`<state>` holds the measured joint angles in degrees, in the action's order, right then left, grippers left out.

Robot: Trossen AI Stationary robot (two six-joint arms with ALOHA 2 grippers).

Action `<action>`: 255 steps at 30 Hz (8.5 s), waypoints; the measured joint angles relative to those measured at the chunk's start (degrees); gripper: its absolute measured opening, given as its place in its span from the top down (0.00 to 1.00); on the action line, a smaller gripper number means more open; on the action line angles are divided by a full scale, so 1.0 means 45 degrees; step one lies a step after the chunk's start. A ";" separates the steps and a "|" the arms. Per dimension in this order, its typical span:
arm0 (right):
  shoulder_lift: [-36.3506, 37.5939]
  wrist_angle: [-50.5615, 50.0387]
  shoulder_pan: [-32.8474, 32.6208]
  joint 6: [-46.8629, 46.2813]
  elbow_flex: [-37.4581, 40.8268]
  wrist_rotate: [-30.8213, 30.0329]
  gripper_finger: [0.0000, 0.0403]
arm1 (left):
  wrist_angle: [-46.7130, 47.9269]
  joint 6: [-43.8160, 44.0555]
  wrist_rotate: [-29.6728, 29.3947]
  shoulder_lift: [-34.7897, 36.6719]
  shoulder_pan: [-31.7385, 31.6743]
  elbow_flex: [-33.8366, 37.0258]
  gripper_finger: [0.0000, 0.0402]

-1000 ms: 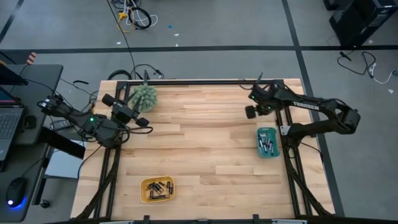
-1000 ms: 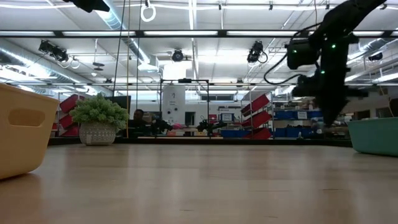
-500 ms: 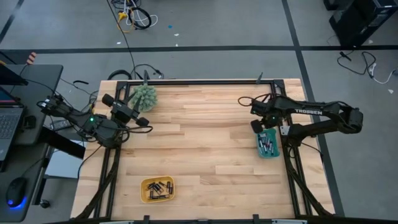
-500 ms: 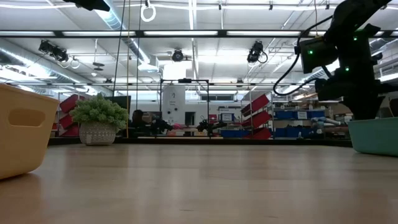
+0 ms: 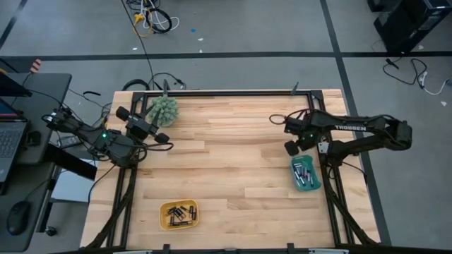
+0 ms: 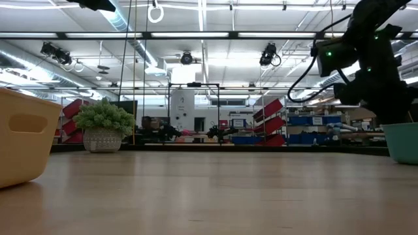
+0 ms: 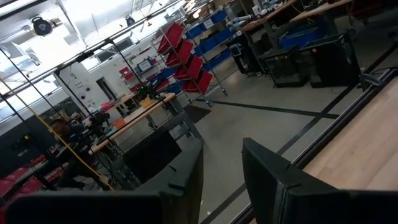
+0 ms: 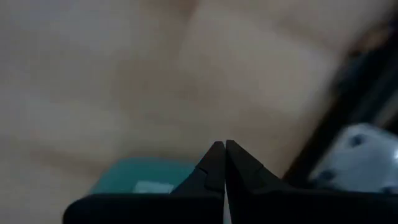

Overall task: Sort batteries
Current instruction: Put the black battery into the yellow bin, then adjust the yellow bin

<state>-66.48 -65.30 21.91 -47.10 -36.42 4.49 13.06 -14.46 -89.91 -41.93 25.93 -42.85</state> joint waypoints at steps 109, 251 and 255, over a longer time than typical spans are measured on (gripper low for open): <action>-0.2487 0.3036 0.3122 0.2519 0.0118 -0.1981 0.58 | -0.0189 0.0049 -0.0005 -0.0001 -0.0015 0.0005 0.73; -1.7346 2.7693 -0.7757 0.7047 -1.2097 0.4450 0.90 | -0.1316 0.3684 0.2149 -0.0291 0.0010 0.0005 0.73; -1.7125 2.7264 -0.7760 0.7084 -1.2133 0.4470 0.79 | -0.1316 0.3696 0.2503 -0.0291 0.0010 0.0005 0.73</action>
<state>-143.54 57.39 -13.02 -15.22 -91.02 24.60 7.14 2.17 -78.65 -43.24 25.98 -42.83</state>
